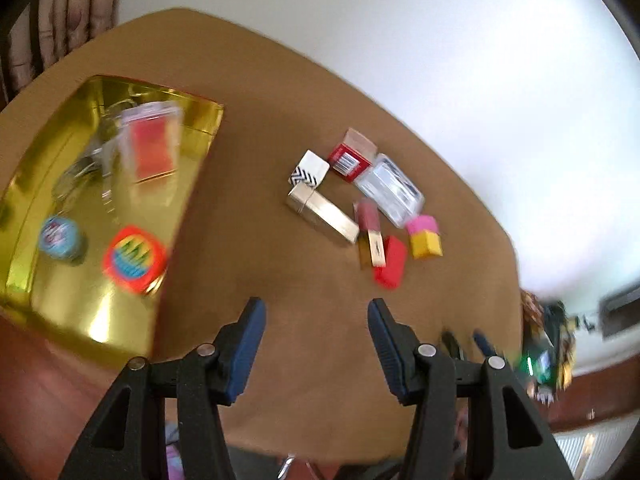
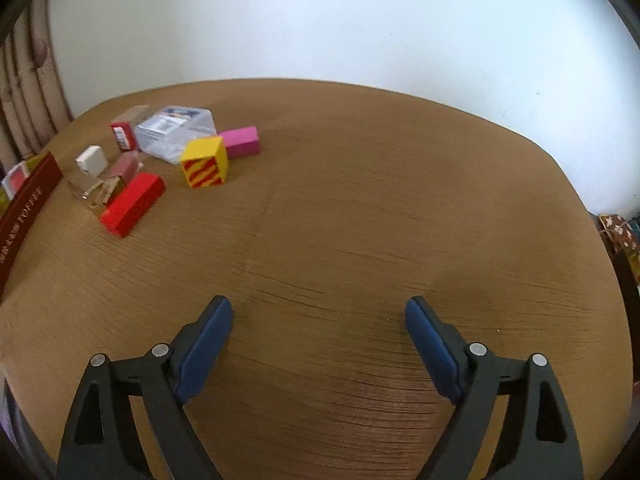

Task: Organize rigid objects
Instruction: 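Grasp the silver lighter with the left tool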

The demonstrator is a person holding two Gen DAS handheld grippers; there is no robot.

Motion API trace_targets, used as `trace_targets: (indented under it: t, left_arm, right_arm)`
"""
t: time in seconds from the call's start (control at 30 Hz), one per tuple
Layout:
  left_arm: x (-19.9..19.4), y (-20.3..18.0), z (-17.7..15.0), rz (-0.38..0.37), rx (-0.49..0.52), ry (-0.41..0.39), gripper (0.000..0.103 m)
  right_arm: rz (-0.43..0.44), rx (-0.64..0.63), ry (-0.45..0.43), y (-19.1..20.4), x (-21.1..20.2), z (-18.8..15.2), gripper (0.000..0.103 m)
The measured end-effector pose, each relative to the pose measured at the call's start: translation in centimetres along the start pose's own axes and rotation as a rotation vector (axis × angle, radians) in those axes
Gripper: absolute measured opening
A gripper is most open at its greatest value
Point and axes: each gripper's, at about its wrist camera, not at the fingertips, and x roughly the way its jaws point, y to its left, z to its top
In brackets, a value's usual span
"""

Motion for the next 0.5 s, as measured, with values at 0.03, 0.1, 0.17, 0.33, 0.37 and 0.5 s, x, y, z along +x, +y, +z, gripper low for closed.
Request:
trace_targets:
  t: [0.03, 0.1, 0.17, 0.33, 0.37, 0.5]
  left_arm:
    - [1.2, -0.8, 0.9, 0.014, -0.019, 0.018, 0.054]
    - [3.8, -1.9, 2.5, 0.021, -0.076, 0.036, 0.054]
    - [5.8, -2.3, 3.6, 0.050, -0.123, 0.062, 0.054]
    - [9.3, -1.8, 5.1, 0.102, -0.242, 0.095, 0.054]
    - [9.6, -1.7, 5.3, 0.118, -0.263, 0.088, 0.054]
    - [10.8, -1.5, 6.0, 0.152, -0.306, 0.088, 0.054]
  right_arm:
    - [0.023, 0.009, -0.008, -0.4, -0.1, 0.0, 0.089]
    - [0.068, 0.037, -0.018, -0.7, -0.3, 0.0, 0.090]
    - [0.106, 0.063, -0.023, -1.0, -0.3, 0.1, 0.090]
    - [0.195, 0.097, -0.033, -1.4, -0.8, 0.0, 0.090]
    - [0.204, 0.097, -0.033, -1.2, -0.8, 0.1, 0.090]
    - [0.238, 0.091, -0.032, -1.0, -1.1, -0.2, 0.090]
